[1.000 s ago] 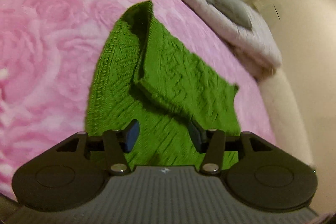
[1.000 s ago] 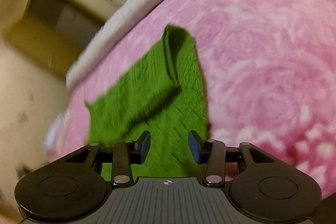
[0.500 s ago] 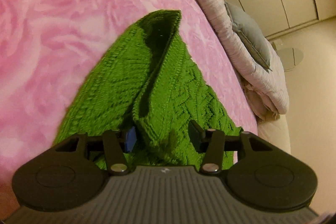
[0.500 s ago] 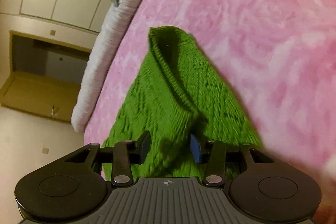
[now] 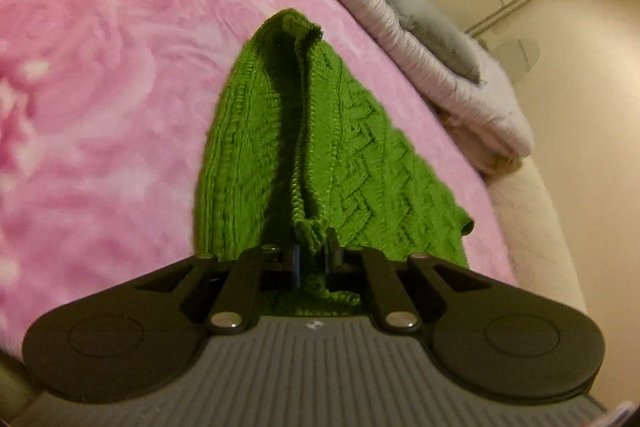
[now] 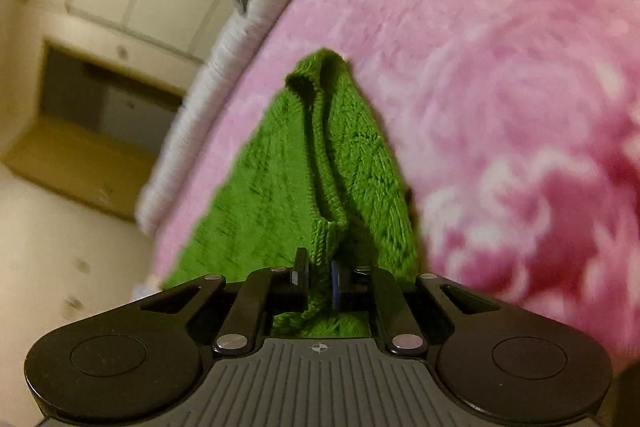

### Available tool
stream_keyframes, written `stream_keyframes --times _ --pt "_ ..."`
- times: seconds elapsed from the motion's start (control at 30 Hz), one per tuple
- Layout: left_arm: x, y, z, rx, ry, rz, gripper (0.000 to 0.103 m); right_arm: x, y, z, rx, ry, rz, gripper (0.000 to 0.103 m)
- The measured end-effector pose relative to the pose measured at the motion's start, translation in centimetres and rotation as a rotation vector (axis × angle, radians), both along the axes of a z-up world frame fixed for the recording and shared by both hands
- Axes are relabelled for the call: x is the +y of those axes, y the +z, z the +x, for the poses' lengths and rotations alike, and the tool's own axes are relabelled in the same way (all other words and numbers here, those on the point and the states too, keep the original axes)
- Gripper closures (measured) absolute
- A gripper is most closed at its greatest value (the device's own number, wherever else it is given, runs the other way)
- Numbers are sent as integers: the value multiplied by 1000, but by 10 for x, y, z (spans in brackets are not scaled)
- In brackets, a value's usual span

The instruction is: Fold clothes

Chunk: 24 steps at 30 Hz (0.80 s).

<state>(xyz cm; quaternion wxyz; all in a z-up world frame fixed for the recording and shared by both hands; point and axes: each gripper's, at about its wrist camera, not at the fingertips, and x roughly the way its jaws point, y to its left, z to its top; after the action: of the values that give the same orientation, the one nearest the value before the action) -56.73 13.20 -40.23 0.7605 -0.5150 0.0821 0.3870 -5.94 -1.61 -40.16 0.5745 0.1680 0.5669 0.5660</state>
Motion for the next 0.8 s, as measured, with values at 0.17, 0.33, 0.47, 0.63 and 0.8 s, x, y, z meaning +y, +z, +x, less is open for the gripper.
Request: stream_keyframes --times 0.17,0.33,0.47,0.63,0.8 --pt "-11 14 5 23 -36 60 96 -13 22 -5 -58 8 60 95" --pt "-20 6 4 41 -33 43 96 -19 16 -6 -37 -9 35 95" --pt "-25 4 1 53 -40 39 96 -28 12 -7 -39 -12 18 95" --pt "-25 2 3 85 -48 49 96 -34 7 -8 -46 -10 2 95" --pt "-26 14 5 159 -46 34 89 -27 24 -23 -256 68 -48 91"
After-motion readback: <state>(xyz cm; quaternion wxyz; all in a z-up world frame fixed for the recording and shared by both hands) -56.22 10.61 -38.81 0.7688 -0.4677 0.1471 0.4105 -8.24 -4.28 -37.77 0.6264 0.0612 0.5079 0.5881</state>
